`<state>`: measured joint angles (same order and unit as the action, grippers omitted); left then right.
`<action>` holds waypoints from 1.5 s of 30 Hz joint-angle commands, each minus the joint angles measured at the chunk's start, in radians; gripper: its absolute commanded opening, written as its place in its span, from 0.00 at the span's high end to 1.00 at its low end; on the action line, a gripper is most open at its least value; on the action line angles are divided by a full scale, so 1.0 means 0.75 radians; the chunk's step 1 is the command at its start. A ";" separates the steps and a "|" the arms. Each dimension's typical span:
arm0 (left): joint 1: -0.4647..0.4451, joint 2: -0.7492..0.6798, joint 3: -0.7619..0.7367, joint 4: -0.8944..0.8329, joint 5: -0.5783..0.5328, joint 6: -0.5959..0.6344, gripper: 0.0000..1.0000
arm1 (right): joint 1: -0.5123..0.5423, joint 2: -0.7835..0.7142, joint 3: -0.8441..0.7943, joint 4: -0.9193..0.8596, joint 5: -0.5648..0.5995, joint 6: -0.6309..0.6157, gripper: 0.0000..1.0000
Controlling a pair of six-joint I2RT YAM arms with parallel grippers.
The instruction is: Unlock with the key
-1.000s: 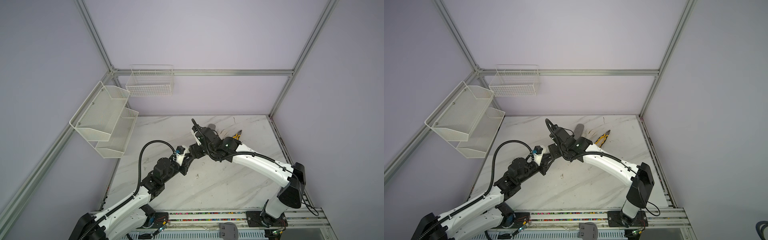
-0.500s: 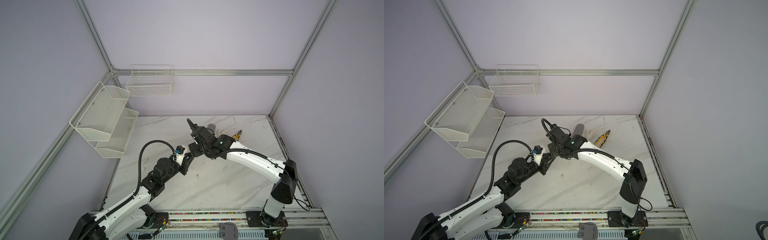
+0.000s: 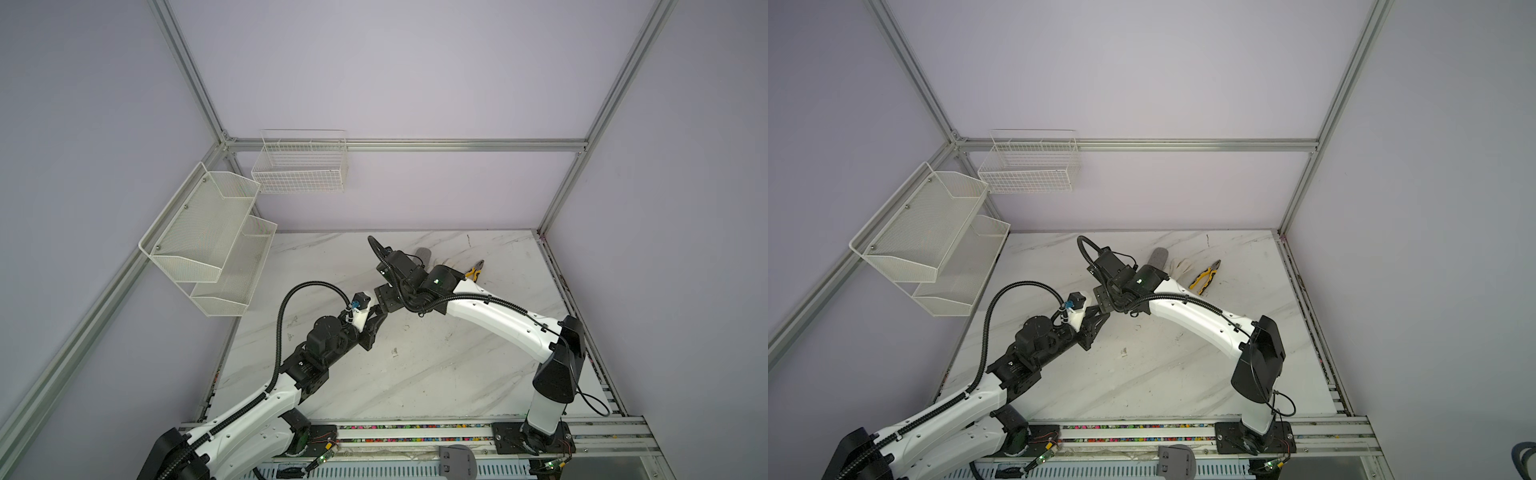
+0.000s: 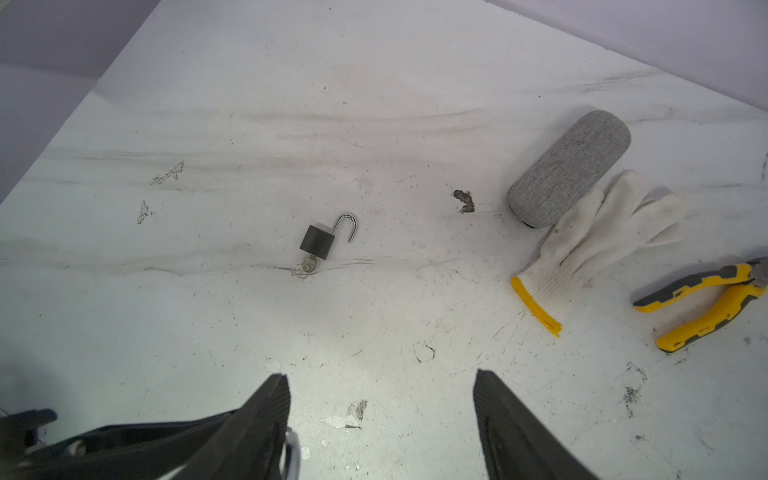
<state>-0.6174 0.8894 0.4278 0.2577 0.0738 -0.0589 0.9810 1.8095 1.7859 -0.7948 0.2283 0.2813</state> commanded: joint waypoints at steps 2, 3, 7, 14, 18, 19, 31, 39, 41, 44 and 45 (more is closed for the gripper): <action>-0.002 -0.023 -0.031 0.065 -0.017 0.031 1.00 | -0.014 0.019 0.058 -0.062 0.033 -0.011 0.27; -0.003 -0.024 -0.032 0.065 -0.018 0.032 1.00 | -0.017 0.024 0.064 -0.065 0.033 -0.014 0.27; -0.003 -0.022 -0.032 0.067 -0.028 0.038 1.00 | -0.023 0.033 0.072 -0.077 0.043 -0.025 0.26; -0.003 -0.020 -0.033 0.074 -0.035 0.040 1.00 | -0.042 0.029 0.048 -0.087 0.027 -0.041 0.26; -0.003 -0.016 -0.034 0.074 -0.045 0.043 1.00 | -0.052 0.014 0.037 -0.100 0.028 -0.046 0.26; -0.003 -0.013 -0.035 0.075 -0.049 0.044 1.00 | -0.051 0.009 0.034 -0.102 0.021 -0.050 0.26; -0.003 0.008 -0.027 0.108 -0.065 0.032 1.00 | -0.058 -0.100 -0.080 -0.077 -0.066 -0.068 0.26; -0.003 0.021 -0.011 0.082 -0.084 0.009 1.00 | -0.115 -0.179 -0.181 -0.041 -0.006 -0.025 0.24; -0.003 0.023 0.015 0.015 -0.109 -0.024 1.00 | -0.160 -0.226 -0.233 0.006 -0.015 0.000 0.23; -0.005 0.041 0.087 -0.145 -0.152 -0.143 1.00 | -0.233 -0.316 -0.356 0.128 -0.071 0.030 0.21; -0.004 0.057 0.125 -0.224 -0.162 -0.194 1.00 | -0.257 -0.349 -0.402 0.178 -0.085 0.046 0.21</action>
<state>-0.6186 0.9176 0.4320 0.1917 -0.0071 -0.1074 0.8276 1.6196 1.5375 -0.7532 0.1822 0.2783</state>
